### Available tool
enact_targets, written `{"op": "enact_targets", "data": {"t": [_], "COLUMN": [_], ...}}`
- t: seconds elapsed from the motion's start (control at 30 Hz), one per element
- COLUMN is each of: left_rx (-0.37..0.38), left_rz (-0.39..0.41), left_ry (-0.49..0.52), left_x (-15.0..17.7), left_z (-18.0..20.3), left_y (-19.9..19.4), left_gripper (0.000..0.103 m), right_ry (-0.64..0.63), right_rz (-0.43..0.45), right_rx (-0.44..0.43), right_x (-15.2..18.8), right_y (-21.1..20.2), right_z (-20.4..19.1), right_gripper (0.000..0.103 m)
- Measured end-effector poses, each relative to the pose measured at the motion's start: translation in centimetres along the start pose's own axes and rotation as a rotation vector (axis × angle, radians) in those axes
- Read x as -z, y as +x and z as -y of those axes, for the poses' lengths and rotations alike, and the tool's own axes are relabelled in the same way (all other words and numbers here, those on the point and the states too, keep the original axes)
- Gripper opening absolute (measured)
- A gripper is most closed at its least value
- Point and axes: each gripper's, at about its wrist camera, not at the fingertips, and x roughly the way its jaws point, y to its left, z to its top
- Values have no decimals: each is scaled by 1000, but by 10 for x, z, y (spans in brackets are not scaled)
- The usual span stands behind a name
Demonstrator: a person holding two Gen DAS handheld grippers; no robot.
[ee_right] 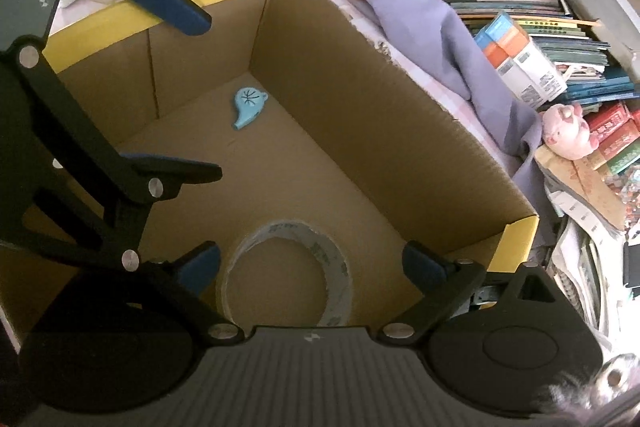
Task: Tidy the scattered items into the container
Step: 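Lift both open tools out of the yellow box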
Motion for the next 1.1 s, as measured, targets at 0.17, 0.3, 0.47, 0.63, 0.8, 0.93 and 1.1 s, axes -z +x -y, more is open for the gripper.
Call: {"op": "enact_targets", "data": {"t": [0.17, 0.3, 0.47, 0.63, 0.8, 0.93, 1.1], "left_rx": [3, -2, 6, 1, -4, 14, 2], "left_rz": [55, 110, 172, 227, 286, 326, 358], "left_ry": [-45, -68, -114, -150, -190, -224, -232], "left_x": [1, -1, 1, 9, 21, 34, 55], "left_z": [-2, -2, -5, -11, -16, -23, -30], "left_y": [-14, -29, -50, -74, -99, -119, -142], "left_gripper": [93, 97, 99, 100, 102, 102, 102], "right_ry": [48, 80, 120, 165, 198, 221, 303], "right_rz": [38, 73, 134, 229, 326, 404, 449], "right_rx": [0, 17, 57, 106, 189, 252, 345], "right_x": [7, 8, 11, 18, 24, 30, 37], "right_y": [-12, -26, -49, -77, -105, -125, -145], "right_z": [7, 9, 3, -7, -25, -42, -62], "right_gripper": [99, 100, 100, 100, 100, 100, 100]}}
